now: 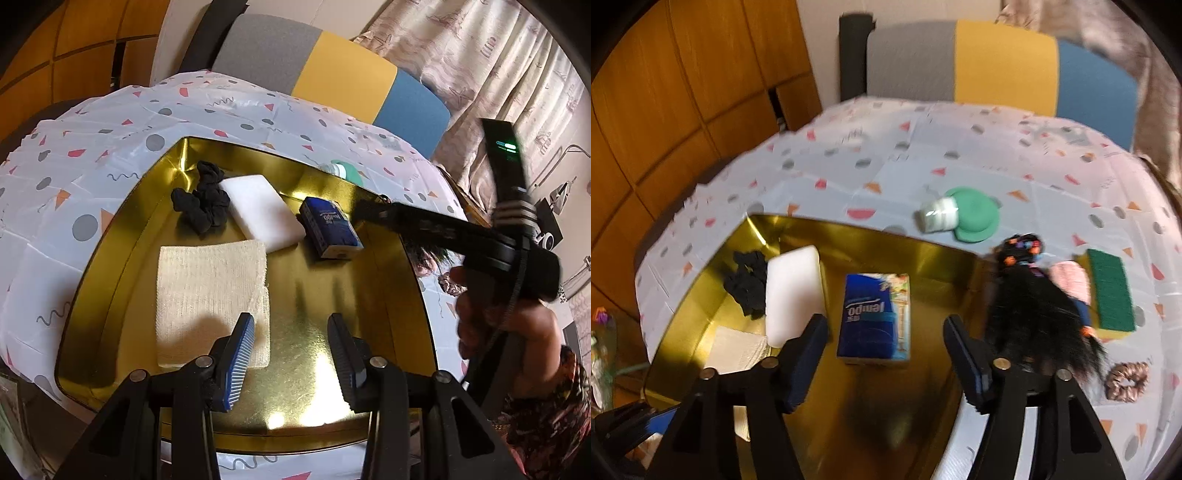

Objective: Organize soft objects
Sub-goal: 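Lower the tissue pack into the gold tray and open the right gripper, then reach the right gripper to the pink satin scrunchie and grasp it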

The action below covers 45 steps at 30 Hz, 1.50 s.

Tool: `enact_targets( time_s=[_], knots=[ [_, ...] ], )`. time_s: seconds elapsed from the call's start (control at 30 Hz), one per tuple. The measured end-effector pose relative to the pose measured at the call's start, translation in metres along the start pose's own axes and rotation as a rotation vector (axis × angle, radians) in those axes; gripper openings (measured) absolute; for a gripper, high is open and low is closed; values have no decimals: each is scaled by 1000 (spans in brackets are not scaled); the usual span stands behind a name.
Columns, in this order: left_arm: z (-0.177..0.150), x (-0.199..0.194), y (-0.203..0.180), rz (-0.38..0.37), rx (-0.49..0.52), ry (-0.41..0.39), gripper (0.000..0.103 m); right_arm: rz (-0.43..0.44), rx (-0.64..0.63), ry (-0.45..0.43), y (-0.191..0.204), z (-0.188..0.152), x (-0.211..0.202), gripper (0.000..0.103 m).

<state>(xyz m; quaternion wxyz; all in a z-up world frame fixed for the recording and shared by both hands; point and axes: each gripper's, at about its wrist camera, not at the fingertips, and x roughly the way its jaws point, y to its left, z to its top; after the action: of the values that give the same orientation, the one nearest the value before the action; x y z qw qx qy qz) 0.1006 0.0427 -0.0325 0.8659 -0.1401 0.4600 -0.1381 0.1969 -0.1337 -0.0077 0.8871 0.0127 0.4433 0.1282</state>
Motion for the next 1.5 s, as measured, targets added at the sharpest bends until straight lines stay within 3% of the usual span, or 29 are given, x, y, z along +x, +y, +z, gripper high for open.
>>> enact_targets(
  time_s=[0.17, 0.37, 0.67, 1.0, 1.2, 1.5],
  knots=[
    [-4, 2, -8, -24, 24, 9, 41, -1, 67, -57, -18, -13, -26, 70],
    [-7, 1, -15, -22, 53, 3, 41, -67, 144, -111, -43, -44, -48, 70],
    [-12, 1, -23, -51, 79, 3, 41, -137, 271, -53, -92, -109, -55, 70],
    [-30, -5, -61, -151, 208, -8, 41, -223, 348, -57, -141, -162, -70, 70],
    [-41, -7, -84, -182, 269, -1, 41, -251, 419, -69, -174, -167, -74, 71],
    [-48, -5, -104, -195, 266, 18, 42, -293, 440, -106, -204, -142, -70, 83]
  ],
)
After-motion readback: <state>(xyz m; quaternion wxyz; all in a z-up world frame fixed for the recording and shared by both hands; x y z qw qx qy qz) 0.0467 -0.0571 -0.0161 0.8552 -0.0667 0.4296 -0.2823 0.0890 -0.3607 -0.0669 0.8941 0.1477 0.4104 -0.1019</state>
